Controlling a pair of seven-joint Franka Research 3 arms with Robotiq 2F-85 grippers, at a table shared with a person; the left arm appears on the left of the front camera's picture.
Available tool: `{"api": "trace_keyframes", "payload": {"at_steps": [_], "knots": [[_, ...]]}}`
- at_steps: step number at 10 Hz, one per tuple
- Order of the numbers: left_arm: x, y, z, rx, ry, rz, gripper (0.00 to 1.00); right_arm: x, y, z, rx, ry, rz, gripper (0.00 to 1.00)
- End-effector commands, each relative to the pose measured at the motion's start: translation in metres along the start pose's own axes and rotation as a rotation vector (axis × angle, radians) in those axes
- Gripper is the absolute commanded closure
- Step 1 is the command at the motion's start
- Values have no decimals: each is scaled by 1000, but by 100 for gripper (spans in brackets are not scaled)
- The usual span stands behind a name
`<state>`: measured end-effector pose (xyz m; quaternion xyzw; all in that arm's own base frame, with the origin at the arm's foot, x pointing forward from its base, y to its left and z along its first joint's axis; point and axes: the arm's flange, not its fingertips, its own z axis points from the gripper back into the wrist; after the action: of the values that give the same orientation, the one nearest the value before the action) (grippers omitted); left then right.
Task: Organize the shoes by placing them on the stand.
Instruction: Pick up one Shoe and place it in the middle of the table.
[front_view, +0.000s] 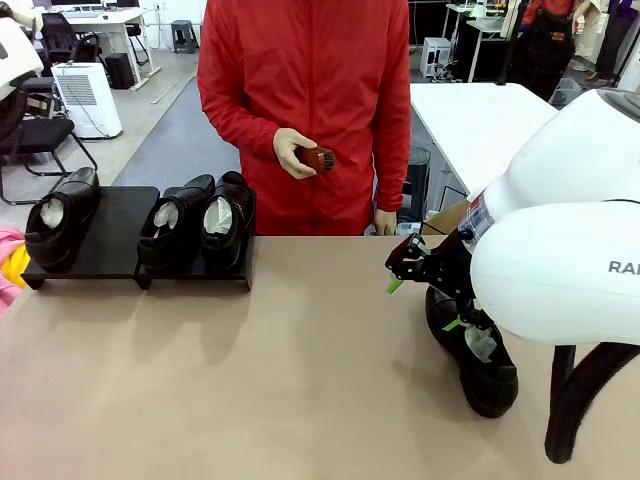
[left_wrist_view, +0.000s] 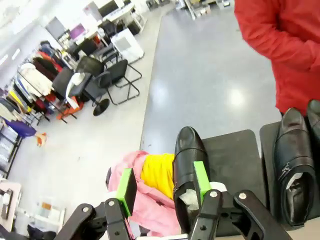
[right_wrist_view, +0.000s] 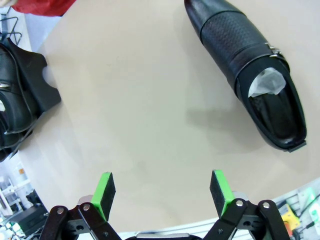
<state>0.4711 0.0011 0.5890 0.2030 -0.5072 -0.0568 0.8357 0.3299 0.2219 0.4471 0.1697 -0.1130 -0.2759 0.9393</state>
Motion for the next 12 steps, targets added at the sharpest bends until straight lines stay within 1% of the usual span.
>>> {"api": "trace_keyframes", "payload": {"at_steps": [1, 2, 3, 5, 6, 8, 9, 10, 11, 12], "knots": [[-26, -22, 7, -51, -11, 5, 39, 2, 0, 1, 5, 5, 18, 0], [-29, -27, 14, -128, 44, -27, 39, 2, 0, 1, 5, 5, 18, 0], [-31, -32, 21, -276, 149, -67, 39, 2, 0, 1, 5, 5, 18, 0], [-31, -52, 24, -447, 343, -140, 39, 2, 0, 1, 5, 5, 18, 0], [-29, -61, 28, -479, 383, -163, 39, 2, 0, 1, 5, 5, 18, 0], [-24, -70, 37, -527, 415, -220, 39, 2, 0, 1, 5, 5, 18, 0], [-22, -71, 41, -523, 438, -205, 39, 2, 0, 1, 5, 5, 18, 0], [-22, -72, 45, -535, 491, -202, 39, 2, 0, 1, 5, 5, 18, 0], [-24, -75, 46, -573, 538, -167, 39, 2, 0, 1, 5, 5, 18, 0], [-27, -81, 42, -606, 572, -158, 39, 2, 0, 1, 5, 5, 18, 0]]}}
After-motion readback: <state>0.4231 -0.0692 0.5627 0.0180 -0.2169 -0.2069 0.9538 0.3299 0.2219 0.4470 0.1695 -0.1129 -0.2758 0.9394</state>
